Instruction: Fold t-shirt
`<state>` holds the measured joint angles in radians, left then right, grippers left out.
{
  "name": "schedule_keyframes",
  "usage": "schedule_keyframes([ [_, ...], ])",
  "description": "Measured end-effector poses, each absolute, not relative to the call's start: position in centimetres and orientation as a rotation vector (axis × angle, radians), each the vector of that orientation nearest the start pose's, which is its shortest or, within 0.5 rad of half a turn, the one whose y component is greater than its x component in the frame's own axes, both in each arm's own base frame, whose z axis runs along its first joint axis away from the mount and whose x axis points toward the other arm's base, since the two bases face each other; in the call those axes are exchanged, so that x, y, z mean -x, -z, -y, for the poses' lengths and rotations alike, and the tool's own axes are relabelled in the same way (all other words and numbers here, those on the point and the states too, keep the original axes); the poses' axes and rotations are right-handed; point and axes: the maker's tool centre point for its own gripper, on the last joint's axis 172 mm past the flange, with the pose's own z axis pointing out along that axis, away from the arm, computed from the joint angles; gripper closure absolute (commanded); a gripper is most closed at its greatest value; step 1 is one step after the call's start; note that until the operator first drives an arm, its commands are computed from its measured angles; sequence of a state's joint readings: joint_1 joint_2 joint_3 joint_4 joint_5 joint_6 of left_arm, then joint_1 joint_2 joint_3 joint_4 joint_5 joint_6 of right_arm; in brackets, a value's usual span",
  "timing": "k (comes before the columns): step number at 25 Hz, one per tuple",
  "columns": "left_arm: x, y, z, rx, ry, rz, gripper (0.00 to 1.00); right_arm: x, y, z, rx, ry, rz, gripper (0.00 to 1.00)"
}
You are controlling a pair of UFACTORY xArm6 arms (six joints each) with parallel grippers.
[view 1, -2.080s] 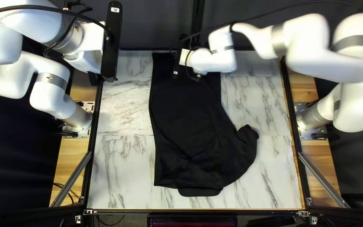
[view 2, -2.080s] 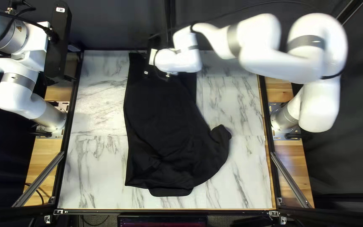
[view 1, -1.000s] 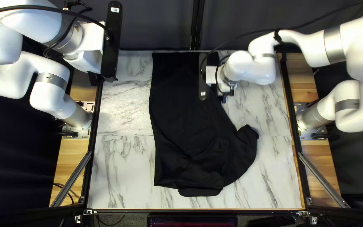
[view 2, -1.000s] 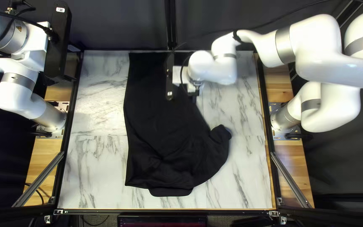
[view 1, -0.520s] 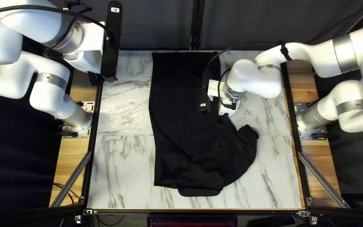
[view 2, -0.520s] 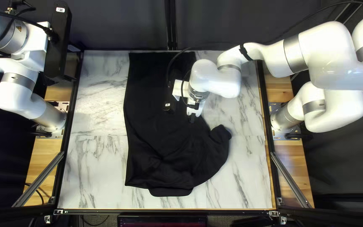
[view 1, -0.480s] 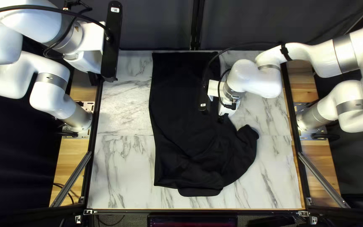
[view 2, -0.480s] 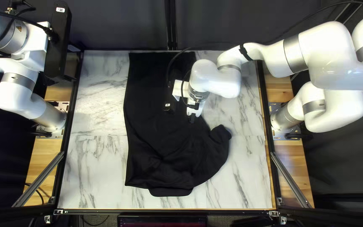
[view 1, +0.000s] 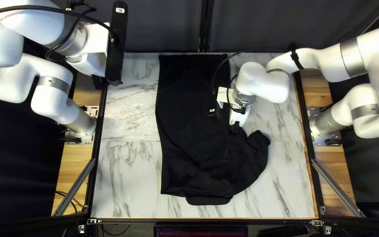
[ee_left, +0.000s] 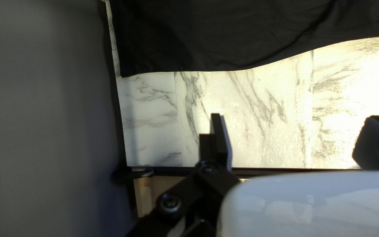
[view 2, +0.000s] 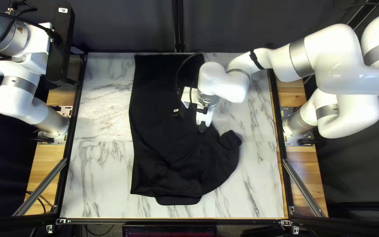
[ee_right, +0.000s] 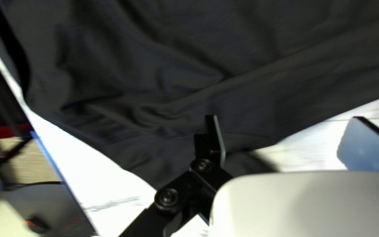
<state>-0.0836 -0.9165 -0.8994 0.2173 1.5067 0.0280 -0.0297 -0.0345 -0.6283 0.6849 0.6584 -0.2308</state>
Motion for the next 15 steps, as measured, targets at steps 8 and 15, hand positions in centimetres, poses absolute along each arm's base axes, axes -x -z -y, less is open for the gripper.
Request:
schedule_keyframes([
  [8,-27.7,-41.4,-3.4,2.894,0.46,-0.133,0.0,-39.9,-6.1,-5.4,2.66,0.187,-0.615,0.0],
  [15,-27.7,-41.4,-3.4,2.894,0.46,-0.133,0.0,-39.3,-5.2,-5.3,2.704,0.248,-0.649,0.0],
])
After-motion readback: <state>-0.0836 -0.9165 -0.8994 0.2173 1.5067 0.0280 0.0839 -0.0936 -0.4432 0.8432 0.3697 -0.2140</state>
